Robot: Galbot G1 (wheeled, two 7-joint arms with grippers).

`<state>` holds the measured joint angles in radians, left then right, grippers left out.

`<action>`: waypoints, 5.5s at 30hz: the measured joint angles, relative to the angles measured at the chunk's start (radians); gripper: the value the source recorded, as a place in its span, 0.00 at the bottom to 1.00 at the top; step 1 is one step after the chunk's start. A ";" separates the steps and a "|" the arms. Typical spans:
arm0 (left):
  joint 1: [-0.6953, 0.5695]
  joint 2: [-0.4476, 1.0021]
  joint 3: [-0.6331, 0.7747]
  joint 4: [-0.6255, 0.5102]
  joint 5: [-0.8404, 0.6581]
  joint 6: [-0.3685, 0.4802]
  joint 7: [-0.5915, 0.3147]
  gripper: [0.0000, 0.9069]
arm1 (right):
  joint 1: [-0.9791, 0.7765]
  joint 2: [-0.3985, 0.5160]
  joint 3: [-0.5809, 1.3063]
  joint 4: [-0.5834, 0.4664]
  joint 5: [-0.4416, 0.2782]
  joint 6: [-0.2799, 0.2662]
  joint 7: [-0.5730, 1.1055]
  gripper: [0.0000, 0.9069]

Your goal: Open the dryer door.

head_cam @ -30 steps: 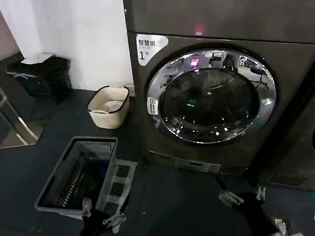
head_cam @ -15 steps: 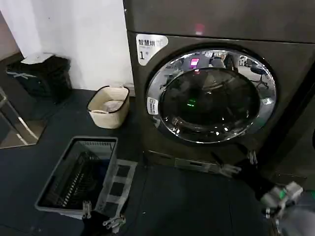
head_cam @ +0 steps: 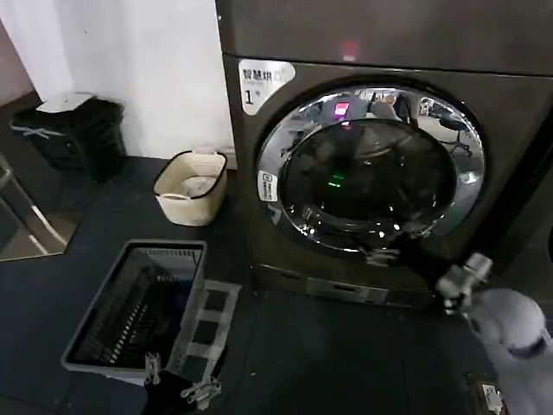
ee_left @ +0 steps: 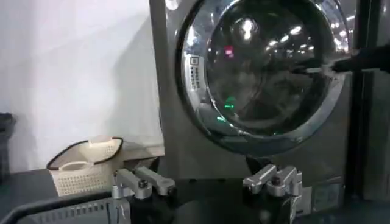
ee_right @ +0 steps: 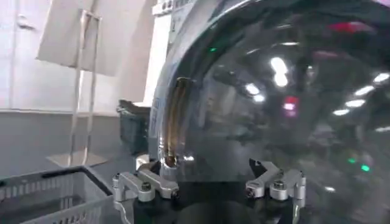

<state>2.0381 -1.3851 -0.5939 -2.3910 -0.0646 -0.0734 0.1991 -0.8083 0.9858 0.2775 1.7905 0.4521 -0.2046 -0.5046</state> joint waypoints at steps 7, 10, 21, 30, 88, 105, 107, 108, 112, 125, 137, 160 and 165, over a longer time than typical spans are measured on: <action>0.005 -0.006 -0.001 -0.004 0.012 0.012 -0.005 1.00 | 0.104 0.042 -0.092 -0.060 -0.007 0.000 0.018 1.00; 0.007 -0.011 0.000 -0.007 0.025 0.016 -0.006 1.00 | 0.143 0.058 -0.127 -0.084 -0.008 0.001 0.021 1.00; 0.006 -0.017 0.004 -0.006 0.033 0.030 -0.001 1.00 | 0.247 0.108 -0.211 -0.163 -0.021 0.007 0.045 1.00; 0.006 -0.020 0.000 -0.006 0.035 0.025 0.001 1.00 | 0.299 0.147 -0.268 -0.208 -0.034 0.009 0.054 1.00; -0.458 0.446 -0.076 0.206 -0.687 0.144 0.072 1.00 | 0.012 -0.146 -0.067 0.137 0.203 -0.005 -0.553 1.00; -1.083 0.722 0.389 0.545 -1.069 0.161 0.208 1.00 | -0.295 -0.237 0.190 0.264 0.213 0.030 -0.689 1.00; -1.177 0.722 0.471 0.579 -1.078 0.154 0.210 1.00 | -0.330 -0.237 0.231 0.269 0.214 0.033 -0.694 1.00; -1.219 0.720 0.510 0.596 -1.078 0.151 0.212 1.00 | -0.347 -0.236 0.253 0.269 0.214 0.036 -0.695 1.00; -1.371 0.702 0.655 0.652 -1.073 0.143 0.221 1.00 | -0.417 -0.228 0.357 0.257 0.238 0.043 -0.700 1.00; -1.658 0.562 0.945 0.791 -1.056 0.139 0.287 1.00 | -0.575 -0.163 0.785 0.188 0.350 0.037 -0.744 1.00; -1.747 0.446 1.081 0.828 -1.034 0.145 0.334 1.00 | -0.755 -0.055 1.234 0.133 0.377 0.011 -0.611 1.00; -1.746 0.318 1.200 0.716 -0.932 0.149 0.231 1.00 | -0.911 0.028 1.767 0.053 0.313 -0.077 0.084 1.00; -1.768 0.261 1.240 0.738 -0.893 0.139 0.206 1.00 | -0.922 0.039 1.816 0.035 0.272 -0.079 0.226 1.00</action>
<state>0.2703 -1.1239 0.6459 -1.6525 -0.9575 0.0659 0.4046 -1.7303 1.0250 2.0937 1.8252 0.7244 -0.2832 -0.2787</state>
